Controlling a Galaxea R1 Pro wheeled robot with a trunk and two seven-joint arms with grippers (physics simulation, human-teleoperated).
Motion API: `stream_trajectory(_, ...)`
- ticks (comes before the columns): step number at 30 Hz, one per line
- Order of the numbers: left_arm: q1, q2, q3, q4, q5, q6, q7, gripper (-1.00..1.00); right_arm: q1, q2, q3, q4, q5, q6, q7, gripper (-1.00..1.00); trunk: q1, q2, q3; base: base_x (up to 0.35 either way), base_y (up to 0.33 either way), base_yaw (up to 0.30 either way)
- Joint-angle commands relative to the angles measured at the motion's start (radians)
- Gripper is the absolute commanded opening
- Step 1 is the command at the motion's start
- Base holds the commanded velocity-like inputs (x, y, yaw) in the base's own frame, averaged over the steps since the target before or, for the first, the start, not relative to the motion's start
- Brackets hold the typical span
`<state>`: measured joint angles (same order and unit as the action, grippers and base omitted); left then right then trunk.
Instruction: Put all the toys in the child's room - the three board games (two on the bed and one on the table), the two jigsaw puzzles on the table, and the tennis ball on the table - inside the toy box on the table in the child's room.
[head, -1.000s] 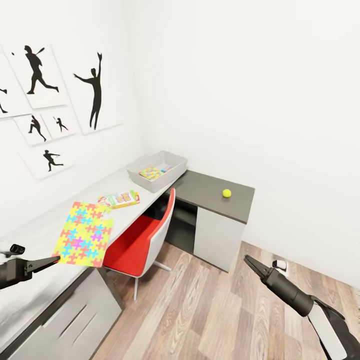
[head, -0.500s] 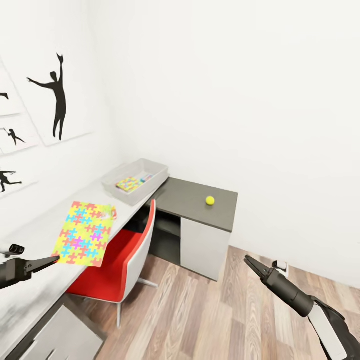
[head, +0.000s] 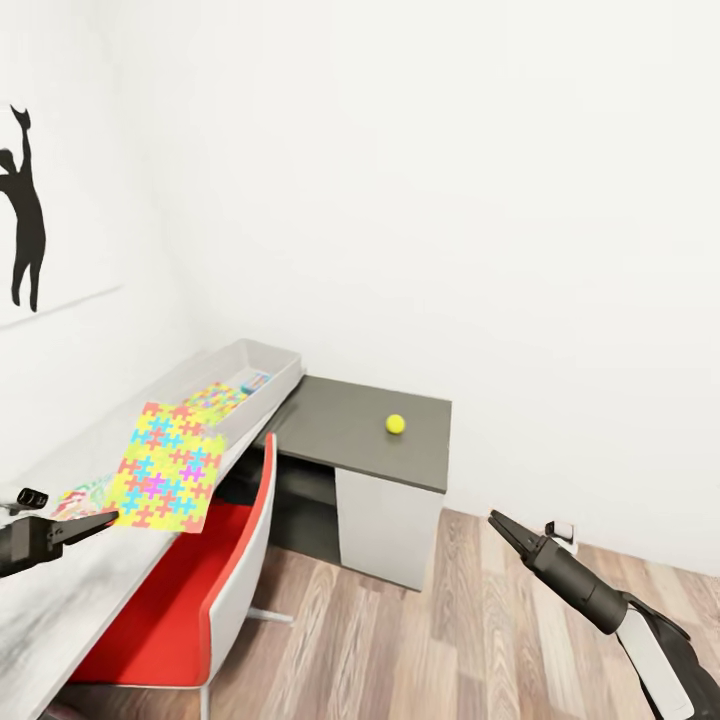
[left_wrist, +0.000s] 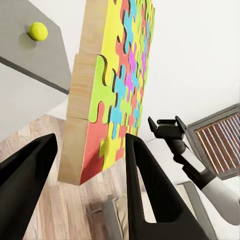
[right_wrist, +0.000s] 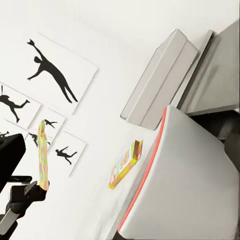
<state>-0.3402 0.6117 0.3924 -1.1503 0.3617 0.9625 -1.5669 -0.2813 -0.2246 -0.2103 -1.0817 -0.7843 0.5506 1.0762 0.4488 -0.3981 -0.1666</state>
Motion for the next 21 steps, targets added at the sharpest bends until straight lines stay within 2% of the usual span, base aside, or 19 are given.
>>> stream_trajectory(1,0.000,0.000,0.000,0.000,0.000,0.010,-0.004,-1.00,-0.001,0.000,0.000,0.000,-0.006,0.008,0.001,1.00,0.001,-0.002,-0.001,0.332,0.015,-0.204)
stream_trajectory(7,0.000,0.000,0.000,-0.001,0.000,0.010,-0.004,-1.00,-0.001,-0.001,0.000,0.000,-0.005,0.007,0.001,1.00,0.001,-0.002,0.001,0.332,-0.014,-0.104)
stream_trajectory(21,0.000,0.000,0.001,-0.002,0.000,0.009,-0.004,-1.00,-0.001,0.000,0.000,-0.001,-0.004,0.005,0.001,1.00,0.001,-0.002,0.002,0.330,-0.085,-0.008)
